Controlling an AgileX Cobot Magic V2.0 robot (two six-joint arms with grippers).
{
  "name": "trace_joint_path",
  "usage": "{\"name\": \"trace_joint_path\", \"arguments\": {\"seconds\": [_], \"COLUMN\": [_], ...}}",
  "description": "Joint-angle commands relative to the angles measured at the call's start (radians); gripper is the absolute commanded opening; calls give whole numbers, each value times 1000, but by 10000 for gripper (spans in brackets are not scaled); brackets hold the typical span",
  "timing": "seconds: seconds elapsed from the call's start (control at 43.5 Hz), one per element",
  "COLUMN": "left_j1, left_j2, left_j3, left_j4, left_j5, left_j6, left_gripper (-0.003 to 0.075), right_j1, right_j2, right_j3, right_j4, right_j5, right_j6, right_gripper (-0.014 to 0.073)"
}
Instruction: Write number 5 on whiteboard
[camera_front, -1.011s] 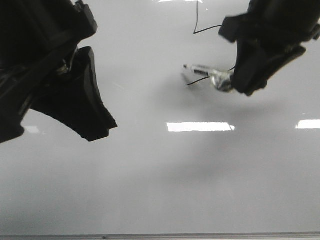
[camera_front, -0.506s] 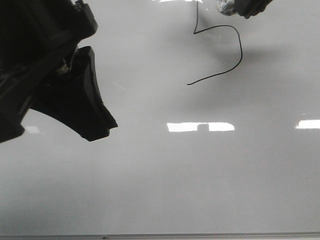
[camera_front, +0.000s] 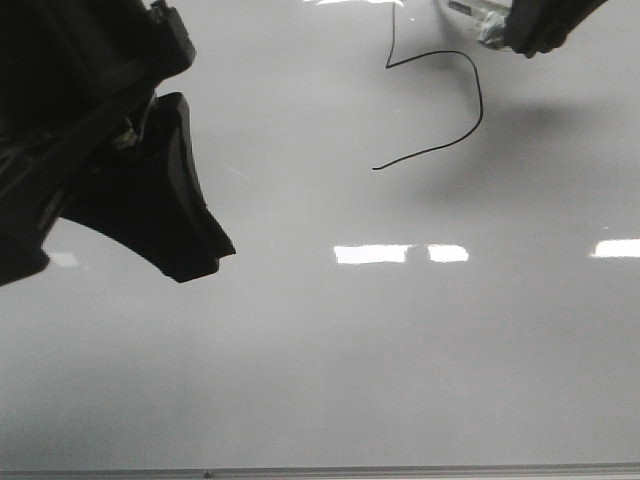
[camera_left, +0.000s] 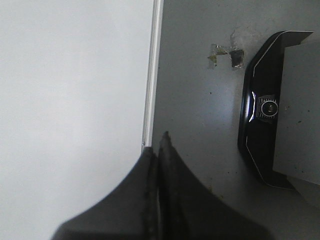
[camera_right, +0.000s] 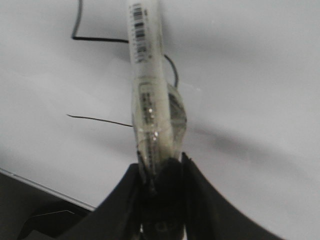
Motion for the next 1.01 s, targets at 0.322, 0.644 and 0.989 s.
{"name": "trace_joint_path", "arguments": {"seconds": [0.322, 0.644, 0.989], "left_j1": [-7, -7, -7], "left_j2": [-34, -34, -34], "left_j3": [-34, -240, -353], "left_j4": [-14, -22, -33], "left_j5": [-37, 133, 149], "left_j6": [-10, -10, -3], "left_gripper": [-20, 202, 578], "right_j1": [22, 99, 326], "right_j2": [-180, -218, -368], "right_j3": [-33, 38, 319], "right_j4": [-22, -61, -61], "right_j5": [13, 153, -32], "right_j6": [-252, -460, -535], "right_gripper": [-62, -62, -62]}}
